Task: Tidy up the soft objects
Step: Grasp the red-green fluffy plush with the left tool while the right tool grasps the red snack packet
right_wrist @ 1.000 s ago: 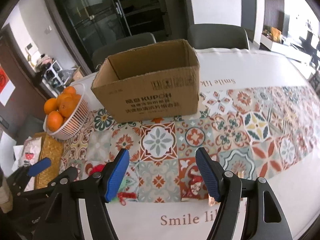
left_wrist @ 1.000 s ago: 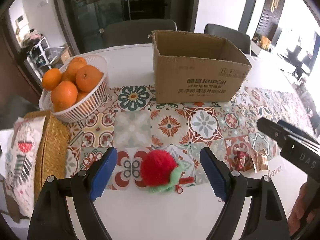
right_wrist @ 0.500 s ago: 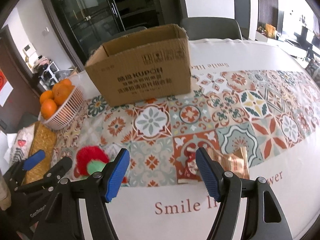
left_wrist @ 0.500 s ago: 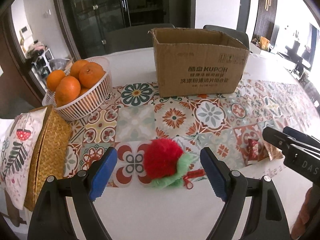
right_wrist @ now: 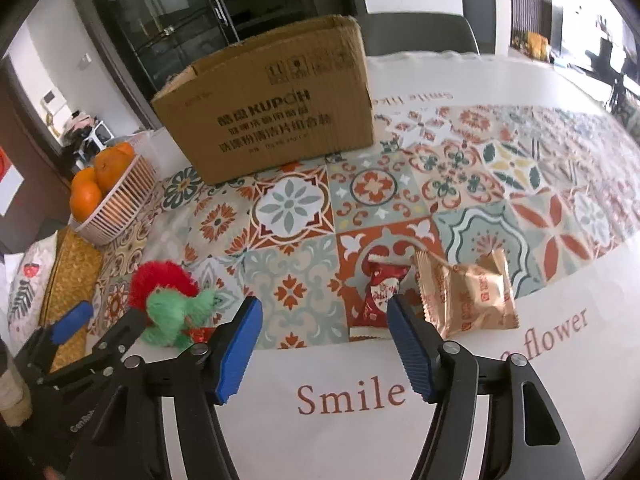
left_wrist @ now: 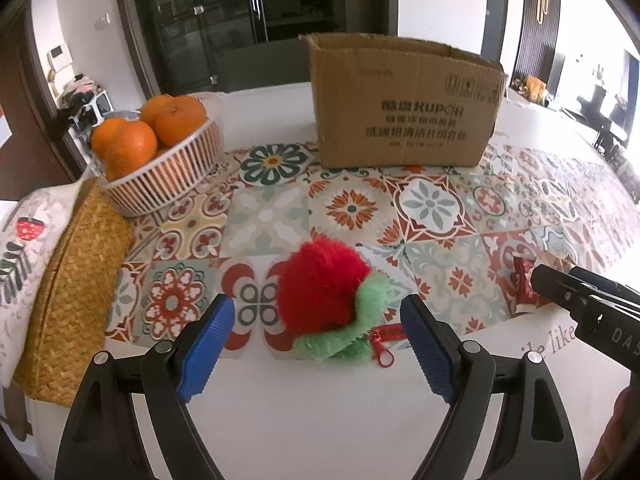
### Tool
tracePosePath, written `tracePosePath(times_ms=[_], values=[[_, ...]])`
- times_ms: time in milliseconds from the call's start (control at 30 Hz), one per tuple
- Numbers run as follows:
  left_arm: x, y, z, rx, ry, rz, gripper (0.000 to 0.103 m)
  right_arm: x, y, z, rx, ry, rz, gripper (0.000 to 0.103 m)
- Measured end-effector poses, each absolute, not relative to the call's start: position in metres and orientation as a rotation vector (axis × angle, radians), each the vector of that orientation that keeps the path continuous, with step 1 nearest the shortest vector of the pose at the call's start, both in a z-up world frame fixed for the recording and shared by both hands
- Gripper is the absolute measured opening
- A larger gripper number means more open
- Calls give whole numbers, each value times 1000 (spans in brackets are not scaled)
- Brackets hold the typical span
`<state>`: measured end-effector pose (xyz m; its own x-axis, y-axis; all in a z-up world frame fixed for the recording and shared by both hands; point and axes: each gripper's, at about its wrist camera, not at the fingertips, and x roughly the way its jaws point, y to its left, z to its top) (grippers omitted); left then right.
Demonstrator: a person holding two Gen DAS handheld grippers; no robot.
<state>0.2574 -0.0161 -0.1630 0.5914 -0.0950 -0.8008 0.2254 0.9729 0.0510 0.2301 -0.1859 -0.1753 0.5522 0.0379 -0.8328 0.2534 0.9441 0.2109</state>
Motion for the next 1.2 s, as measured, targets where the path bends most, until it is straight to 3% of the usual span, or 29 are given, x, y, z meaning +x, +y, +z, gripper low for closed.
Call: tracePosePath(times_ms=[300,633,833,1000,1200], values=[[273,-25,-180,153,940,-194,85,242,-197,-197,351,1034,-168,55],[291,-30,-195,144,966,-199,84,255,-203,-216,342,1083,-212,53],[305,-29,-204,98,1009,-216,67,262,-202,-224,326,1100,-224,51],[308,-30,-209,77,1029,-223,50,267,-202,-231,322,1116,-231,42],[308,-30,-207,62,1030,-255,38,268,-202,-233,316,1127,-220,26]])
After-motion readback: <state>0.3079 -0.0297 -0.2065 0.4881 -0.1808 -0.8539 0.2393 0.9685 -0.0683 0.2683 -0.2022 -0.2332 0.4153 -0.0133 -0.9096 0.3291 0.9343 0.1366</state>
